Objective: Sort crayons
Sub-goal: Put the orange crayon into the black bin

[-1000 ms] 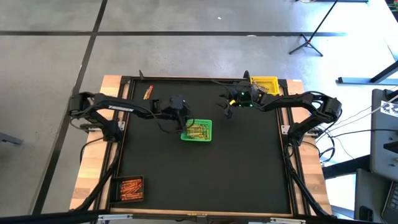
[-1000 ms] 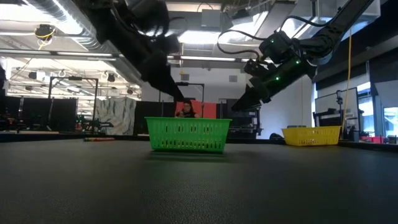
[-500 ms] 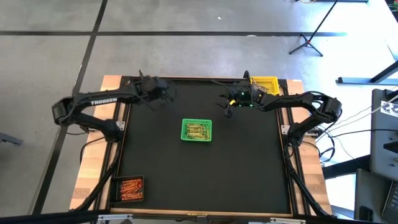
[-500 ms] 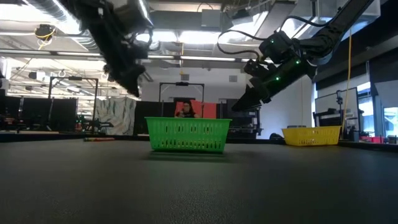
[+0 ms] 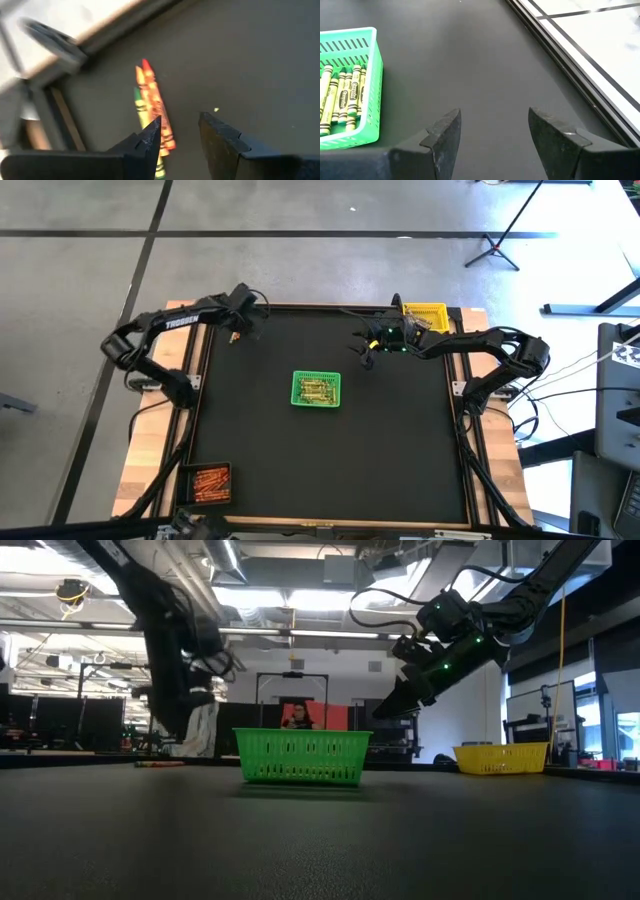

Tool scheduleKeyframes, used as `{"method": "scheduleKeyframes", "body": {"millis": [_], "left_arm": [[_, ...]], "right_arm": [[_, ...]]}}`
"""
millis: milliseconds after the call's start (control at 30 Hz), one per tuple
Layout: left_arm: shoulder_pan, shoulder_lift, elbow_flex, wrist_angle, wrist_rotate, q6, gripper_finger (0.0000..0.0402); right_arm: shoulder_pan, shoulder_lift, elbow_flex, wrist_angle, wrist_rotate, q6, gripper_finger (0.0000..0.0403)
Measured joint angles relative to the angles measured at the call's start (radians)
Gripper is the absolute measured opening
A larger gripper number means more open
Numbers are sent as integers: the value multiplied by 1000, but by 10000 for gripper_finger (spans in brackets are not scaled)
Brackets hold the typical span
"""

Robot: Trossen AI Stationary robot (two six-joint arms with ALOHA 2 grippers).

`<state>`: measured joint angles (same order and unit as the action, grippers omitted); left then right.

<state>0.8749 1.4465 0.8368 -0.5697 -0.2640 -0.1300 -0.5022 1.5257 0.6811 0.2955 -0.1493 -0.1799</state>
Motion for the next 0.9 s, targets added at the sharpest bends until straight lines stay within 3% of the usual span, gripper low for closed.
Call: {"method": "scheduleKeyframes", "body": {"millis": [100, 233, 633, 900], "left_arm": [[39, 61, 0, 6, 94, -2, 117], [70, 134, 0, 9, 125, 2, 117], [98, 179, 1, 44, 122, -9, 117], [87, 152, 1, 42, 17, -76, 117]], "right_arm": [[0, 0, 0, 0, 0, 0, 231], [0, 0, 0, -1, 0, 0, 231], [0, 0, 0, -10, 0, 0, 231], [0, 0, 0, -11, 0, 0, 231]]}}
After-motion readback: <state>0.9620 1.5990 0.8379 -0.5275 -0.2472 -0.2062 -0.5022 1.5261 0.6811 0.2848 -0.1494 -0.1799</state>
